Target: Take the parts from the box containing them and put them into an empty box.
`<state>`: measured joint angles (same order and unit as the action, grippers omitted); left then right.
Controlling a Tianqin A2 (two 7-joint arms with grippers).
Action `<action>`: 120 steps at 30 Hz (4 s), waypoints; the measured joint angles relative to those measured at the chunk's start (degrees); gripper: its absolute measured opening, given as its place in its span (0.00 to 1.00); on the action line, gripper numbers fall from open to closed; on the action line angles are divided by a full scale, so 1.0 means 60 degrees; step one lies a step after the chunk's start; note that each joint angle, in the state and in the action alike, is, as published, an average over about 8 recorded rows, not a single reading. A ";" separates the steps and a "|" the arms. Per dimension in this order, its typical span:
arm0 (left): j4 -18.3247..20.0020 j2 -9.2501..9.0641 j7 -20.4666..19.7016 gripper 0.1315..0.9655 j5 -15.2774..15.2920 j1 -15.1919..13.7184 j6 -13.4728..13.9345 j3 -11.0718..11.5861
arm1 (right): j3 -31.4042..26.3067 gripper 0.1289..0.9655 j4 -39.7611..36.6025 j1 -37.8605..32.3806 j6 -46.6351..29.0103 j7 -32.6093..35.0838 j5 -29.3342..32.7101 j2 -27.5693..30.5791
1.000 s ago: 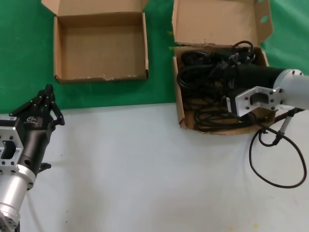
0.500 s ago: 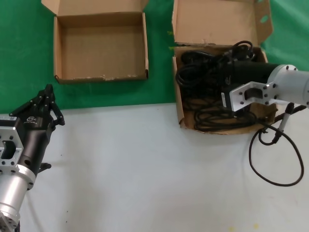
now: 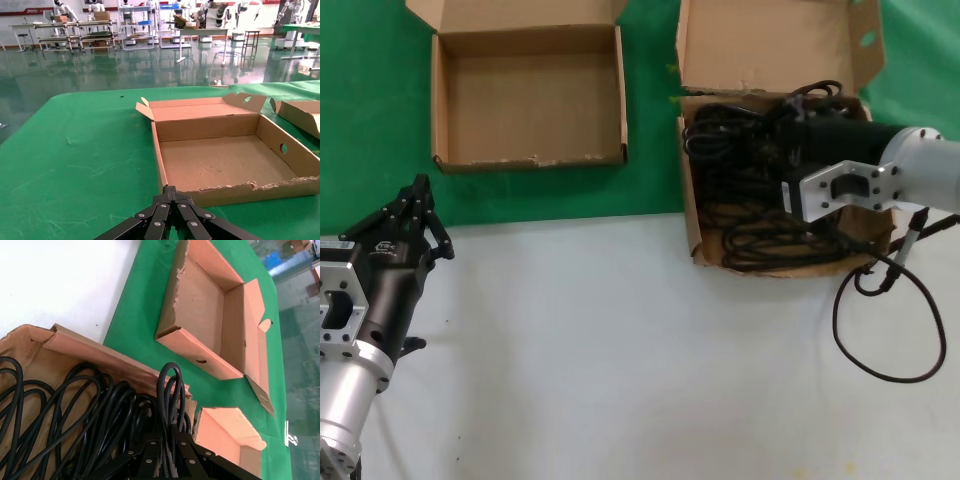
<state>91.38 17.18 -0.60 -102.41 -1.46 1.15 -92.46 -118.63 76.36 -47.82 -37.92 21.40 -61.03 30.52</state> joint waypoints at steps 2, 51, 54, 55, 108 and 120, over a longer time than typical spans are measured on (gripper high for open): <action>0.0000 0.0000 0.0000 0.02 0.0000 0.0000 0.0000 0.0000 | 0.0089 0.06 0.0211 0.0082 -0.0039 -0.0135 0.0025 0.0090; 0.0000 0.0000 0.0000 0.02 0.0000 0.0000 0.0000 0.0000 | -0.1178 0.09 -0.1161 -0.1348 0.1733 0.0949 0.0477 -0.3967; 0.0000 0.0000 0.0000 0.02 0.0000 0.0000 0.0000 0.0000 | -0.1081 0.13 -0.1009 -0.1279 0.1758 0.0904 0.0589 -0.3923; 0.0000 0.0000 0.0000 0.02 0.0000 0.0000 0.0000 0.0000 | -0.1020 0.14 -0.0910 -0.1252 0.1741 0.0845 0.0665 -0.3890; 0.0001 0.0000 0.0001 0.03 -0.0003 0.0007 -0.0005 0.0003 | 0.1815 1.00 0.2402 0.1925 0.4659 0.0869 -0.3491 -0.2359; 0.0008 0.0000 0.0016 0.12 -0.0020 0.0042 -0.0032 0.0022 | 0.2204 1.00 0.2425 0.2800 0.4900 0.0222 -0.4002 -0.2339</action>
<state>91.43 17.18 -0.50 -102.53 -1.21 0.96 -92.33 -105.40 90.90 -31.02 -8.52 22.74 -85.04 16.49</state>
